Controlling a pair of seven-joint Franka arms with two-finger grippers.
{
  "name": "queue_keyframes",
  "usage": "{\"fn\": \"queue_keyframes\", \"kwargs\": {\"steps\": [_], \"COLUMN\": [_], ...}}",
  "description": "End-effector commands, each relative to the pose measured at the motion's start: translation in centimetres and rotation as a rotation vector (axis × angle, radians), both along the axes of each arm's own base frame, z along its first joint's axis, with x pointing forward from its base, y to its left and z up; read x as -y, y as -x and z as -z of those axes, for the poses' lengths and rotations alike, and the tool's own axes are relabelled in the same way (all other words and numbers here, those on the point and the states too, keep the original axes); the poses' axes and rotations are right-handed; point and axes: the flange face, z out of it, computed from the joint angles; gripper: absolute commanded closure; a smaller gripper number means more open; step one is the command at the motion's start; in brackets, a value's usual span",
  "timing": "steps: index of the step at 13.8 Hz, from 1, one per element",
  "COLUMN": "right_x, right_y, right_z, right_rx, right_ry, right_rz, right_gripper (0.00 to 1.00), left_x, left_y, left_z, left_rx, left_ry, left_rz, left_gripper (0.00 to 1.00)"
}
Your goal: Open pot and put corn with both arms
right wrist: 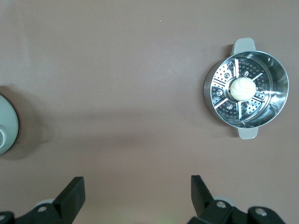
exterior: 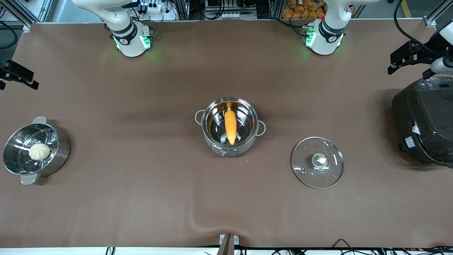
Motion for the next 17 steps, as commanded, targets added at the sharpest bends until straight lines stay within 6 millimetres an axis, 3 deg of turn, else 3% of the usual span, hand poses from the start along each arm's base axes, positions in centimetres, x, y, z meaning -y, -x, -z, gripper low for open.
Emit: {"fn": "queue_keyframes", "kwargs": {"steps": [1,8,17], "right_x": [0.2,2.1,0.8], "right_y": [0.0,0.3,0.6], "right_z": [-0.4,-0.4,-0.4], "right_rx": [0.004,-0.003,-0.027], "right_ry": [-0.002,-0.009,-0.006], "right_rz": [-0.008,0.028,0.005], "right_gripper": [0.0,0.0,0.0], "left_x": [0.0,-0.3,-1.3], "left_y": [-0.2,-0.1,-0.2], "left_z": [-0.5,-0.6,-0.4], "left_rx": [-0.013,-0.011,-0.015], "left_ry": [0.02,0.013,0.01], "left_rz": [0.02,0.019,-0.002], "left_gripper": [0.0,0.0,0.0]}}
